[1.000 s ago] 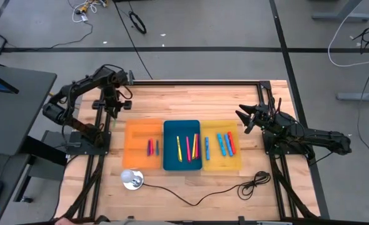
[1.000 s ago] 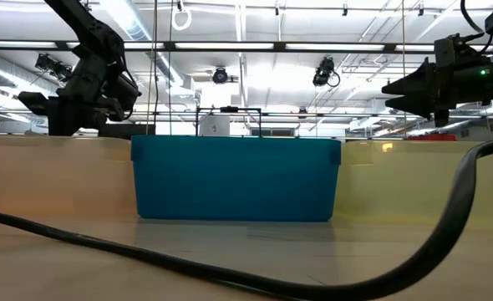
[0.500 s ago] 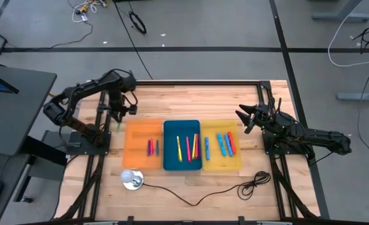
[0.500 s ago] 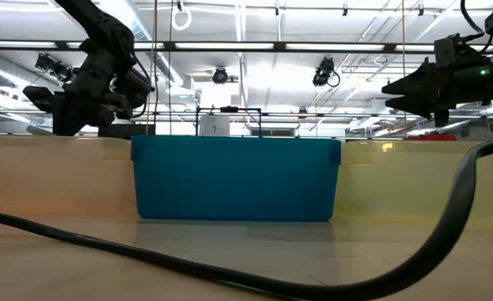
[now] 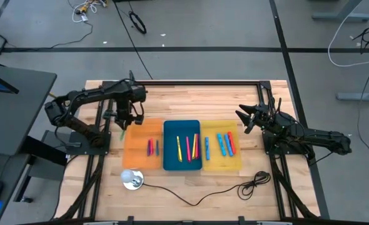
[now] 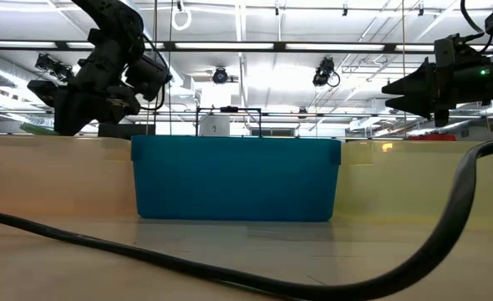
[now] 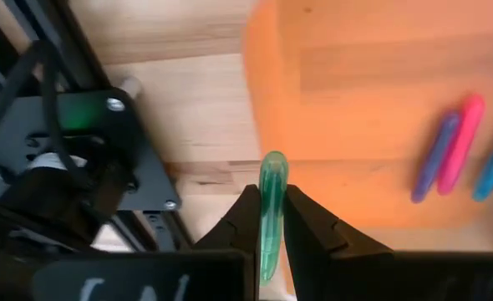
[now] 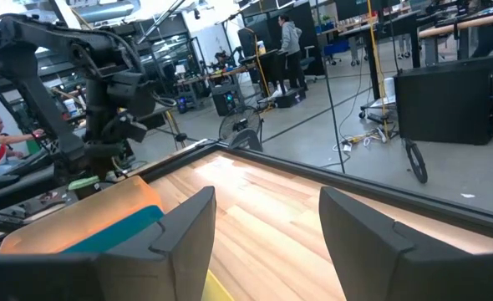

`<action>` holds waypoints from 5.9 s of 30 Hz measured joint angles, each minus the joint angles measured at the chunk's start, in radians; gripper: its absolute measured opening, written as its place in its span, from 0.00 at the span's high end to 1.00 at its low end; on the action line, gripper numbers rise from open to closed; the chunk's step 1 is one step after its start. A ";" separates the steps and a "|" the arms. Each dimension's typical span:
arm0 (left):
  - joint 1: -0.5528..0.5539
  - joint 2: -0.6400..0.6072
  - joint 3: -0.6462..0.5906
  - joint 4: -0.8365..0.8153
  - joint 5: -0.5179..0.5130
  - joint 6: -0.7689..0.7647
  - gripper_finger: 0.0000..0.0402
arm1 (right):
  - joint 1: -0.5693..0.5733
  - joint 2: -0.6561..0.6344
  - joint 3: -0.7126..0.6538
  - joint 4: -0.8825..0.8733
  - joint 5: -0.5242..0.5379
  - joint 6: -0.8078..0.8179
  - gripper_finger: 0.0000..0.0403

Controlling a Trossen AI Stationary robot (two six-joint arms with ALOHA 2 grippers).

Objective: Pick & Place Markers
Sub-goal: Put the small green pen into the orange bin, then return to Home Position

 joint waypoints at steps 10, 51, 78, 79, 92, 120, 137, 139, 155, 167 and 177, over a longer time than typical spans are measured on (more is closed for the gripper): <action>-0.180 0.000 0.067 0.082 0.025 -0.229 0.91 | 0.000 0.000 0.000 0.000 0.000 0.000 0.47; -0.355 0.177 -0.071 0.454 0.069 -0.528 0.91 | 0.000 0.000 0.000 0.000 0.000 0.000 0.47; -0.344 0.140 -0.084 0.548 0.035 -0.479 0.34 | 0.000 0.000 0.000 0.000 0.000 0.000 0.47; -0.344 0.127 -0.084 0.549 0.020 -0.466 0.32 | 0.000 0.000 0.000 0.000 0.000 0.000 0.47; -0.362 -0.121 -0.084 0.594 -0.195 -0.084 0.26 | 0.000 0.000 0.000 0.000 0.000 0.000 0.47; -0.363 -0.877 -0.707 1.352 -0.262 0.432 0.26 | 0.000 0.000 0.000 0.000 0.000 0.000 0.47; -0.364 -1.145 -0.904 1.510 -0.150 0.511 0.26 | 0.000 0.000 0.000 0.000 0.000 0.000 0.47; -0.364 -1.167 -0.918 1.518 -0.152 0.512 0.26 | 0.000 0.000 0.000 0.000 0.000 0.000 0.47; -0.364 -1.398 -0.969 1.426 -0.242 0.576 0.26 | 0.000 0.000 0.000 0.000 0.000 0.000 0.47; -0.359 -1.471 -0.968 1.418 -0.248 0.522 0.26 | 0.000 0.000 0.000 0.000 0.000 0.000 0.47; -0.359 -1.471 -0.970 1.437 -0.246 0.431 0.26 | 0.000 0.000 0.000 0.000 0.000 0.000 0.47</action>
